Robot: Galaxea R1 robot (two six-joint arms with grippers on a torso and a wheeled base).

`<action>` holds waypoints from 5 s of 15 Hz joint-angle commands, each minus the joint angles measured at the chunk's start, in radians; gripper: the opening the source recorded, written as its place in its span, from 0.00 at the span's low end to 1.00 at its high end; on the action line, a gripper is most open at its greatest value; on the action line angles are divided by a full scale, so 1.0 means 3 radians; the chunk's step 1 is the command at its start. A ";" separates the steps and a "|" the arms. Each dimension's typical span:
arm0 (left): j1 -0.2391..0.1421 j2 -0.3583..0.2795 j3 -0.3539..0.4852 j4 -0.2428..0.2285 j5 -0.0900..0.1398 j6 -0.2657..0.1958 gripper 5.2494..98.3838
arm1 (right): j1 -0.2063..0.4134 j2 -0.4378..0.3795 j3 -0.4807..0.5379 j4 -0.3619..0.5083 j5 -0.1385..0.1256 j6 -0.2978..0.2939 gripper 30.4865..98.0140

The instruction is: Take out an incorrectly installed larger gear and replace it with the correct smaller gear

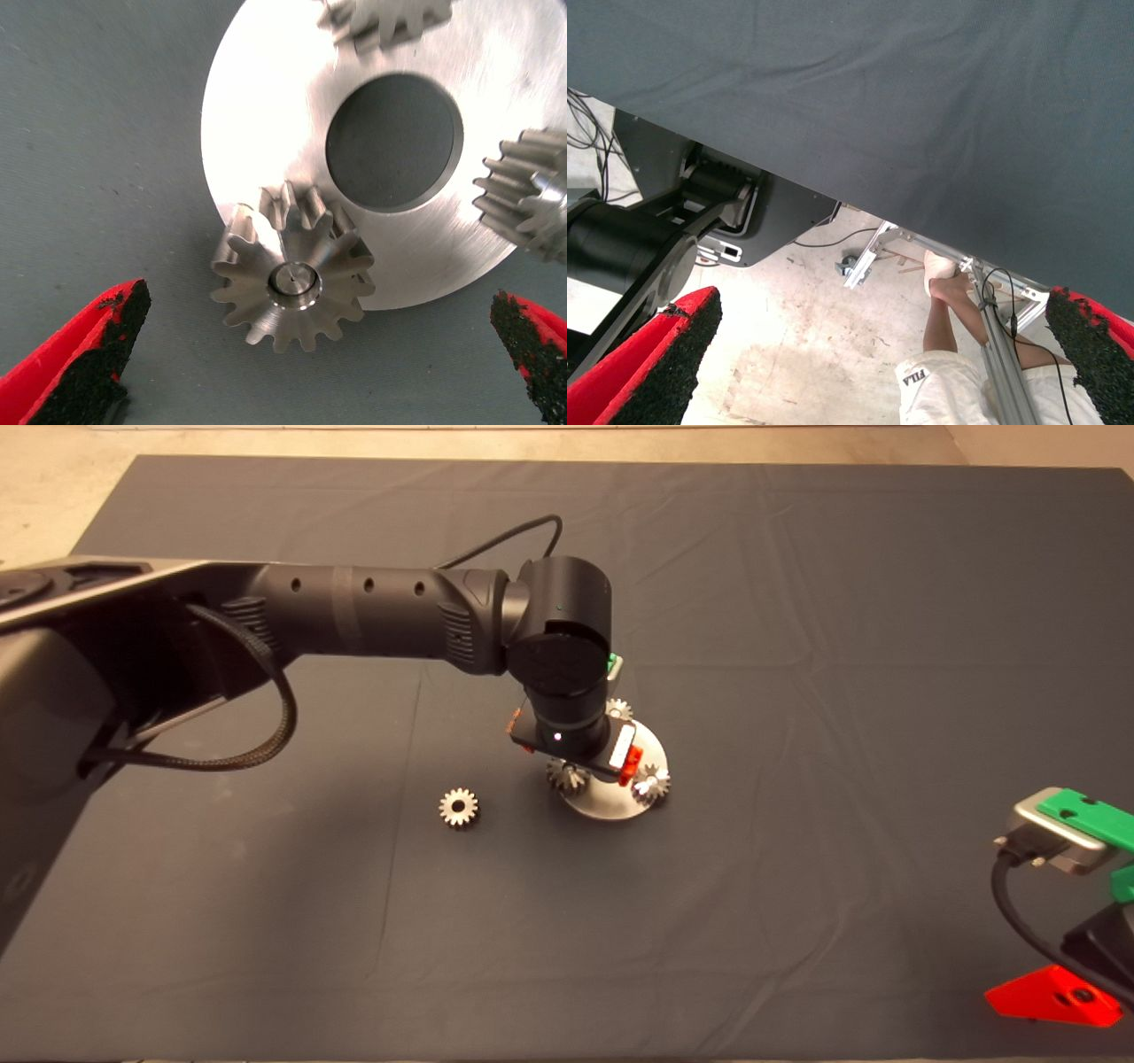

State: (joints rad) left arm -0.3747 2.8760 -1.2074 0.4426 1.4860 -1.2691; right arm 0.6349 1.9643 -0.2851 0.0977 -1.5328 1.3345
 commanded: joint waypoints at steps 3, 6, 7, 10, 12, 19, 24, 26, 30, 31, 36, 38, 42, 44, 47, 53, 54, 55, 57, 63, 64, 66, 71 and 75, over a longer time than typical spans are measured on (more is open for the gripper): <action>0.0078 0.0045 -0.0105 0.0110 0.0070 0.0089 1.00 | 0.0057 0.0000 0.0016 0.0109 -0.0183 -0.0010 0.98; 0.0078 0.0121 -0.0234 0.0110 0.0155 0.0165 1.00 | 0.0057 -0.0005 0.0016 0.0109 -0.0183 -0.0010 0.98; 0.0083 0.0142 -0.0286 0.0110 0.0159 0.0221 1.00 | 0.0057 -0.0005 0.0016 0.0109 -0.0183 -0.0010 0.98; 0.0083 0.0142 -0.0304 0.0110 0.0160 0.0242 0.96 | 0.0057 -0.0015 0.0016 0.0109 -0.0183 -0.0010 0.98; 0.0083 0.0147 -0.0305 0.0110 0.0160 0.0248 0.91 | 0.0057 -0.0015 0.0016 0.0109 -0.0183 -0.0010 0.98; 0.0083 0.0142 -0.0385 0.0059 0.0301 0.0385 0.85 | 0.0057 -0.0015 0.0016 0.0109 -0.0181 -0.0010 0.98; 0.0083 0.0142 -0.0392 -0.0002 0.0329 0.0473 0.75 | 0.0057 -0.0015 0.0016 0.0109 -0.0182 -0.0010 0.98; 0.0083 0.0147 -0.0433 -0.0031 0.0334 0.0493 0.75 | 0.0057 -0.0015 0.0016 0.0109 -0.0183 -0.0010 0.98; 0.0083 0.0142 -0.0459 -0.0120 0.0411 0.0539 0.69 | 0.0057 -0.0015 0.0016 0.0110 -0.0179 -0.0010 0.98; 0.0088 0.0147 -0.0449 -0.0125 0.0415 0.0539 0.69 | 0.0057 -0.0015 0.0016 0.0114 -0.0178 -0.0010 0.98; 0.0156 0.0147 -0.0440 -0.0190 0.0453 0.0544 0.64 | 0.0057 -0.0017 0.0016 0.0114 -0.0181 -0.0010 0.98; 0.0158 0.0147 -0.0467 -0.0227 0.0485 0.0554 0.59 | 0.0057 -0.0018 0.0016 0.0114 -0.0181 -0.0010 0.98; 0.0165 0.0147 -0.0494 -0.0243 0.0513 0.0585 0.54 | 0.0057 -0.0020 0.0016 0.0114 -0.0183 -0.0010 0.98; 0.0165 0.0147 -0.0535 -0.0238 0.0508 0.0594 0.54 | 0.0057 -0.0020 0.0016 0.0114 -0.0183 -0.0010 0.98; 0.0155 0.0152 -0.0560 -0.0238 0.0492 0.0585 0.54 | 0.0057 -0.0025 0.0016 0.0114 -0.0183 -0.0010 0.98; 0.0124 0.0152 -0.0668 -0.0238 0.0467 0.0631 0.49 | 0.0057 -0.0025 0.0016 0.0114 -0.0178 -0.0005 0.98; 0.0124 0.0152 -0.0668 -0.0238 0.0472 0.0641 0.49 | 0.0057 -0.0025 0.0016 0.0114 -0.0183 -0.0005 0.98; 0.0124 0.0152 -0.0668 -0.0238 0.0472 0.0646 0.47 | 0.0057 -0.0025 0.0016 0.0114 -0.0183 -0.0007 0.98; 0.0119 0.0152 -0.0653 -0.0238 0.0467 0.0651 0.47 | 0.0057 -0.0025 0.0016 0.0114 -0.0183 -0.0010 0.98; 0.0114 0.0142 -0.0464 -0.0238 0.0467 0.0631 0.44 | 0.0057 -0.0030 0.0016 0.0114 -0.0183 -0.0005 0.98; 0.0114 0.0142 -0.0484 -0.0238 0.0472 0.0631 0.44 | 0.0057 -0.0030 0.0016 0.0114 -0.0183 -0.0005 0.98; 0.0103 0.0142 -0.0484 -0.0243 0.0492 0.0626 0.44 | 0.0057 -0.0030 0.0016 0.0114 -0.0183 -0.0005 0.98; -0.0117 0.0137 -0.0479 -0.0315 0.0500 0.0621 0.43 | 0.0057 -0.0030 0.0016 0.0114 -0.0183 -0.0005 0.98; -0.0323 0.0119 -0.0464 -0.0511 0.0525 0.0636 0.43 | 0.0057 -0.0035 0.0016 0.0114 -0.0183 -0.0005 0.98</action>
State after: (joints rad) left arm -0.3603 2.9164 -1.3657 0.3517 1.5202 -1.0842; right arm 0.6349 1.9604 -0.2851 0.0979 -1.5332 1.3347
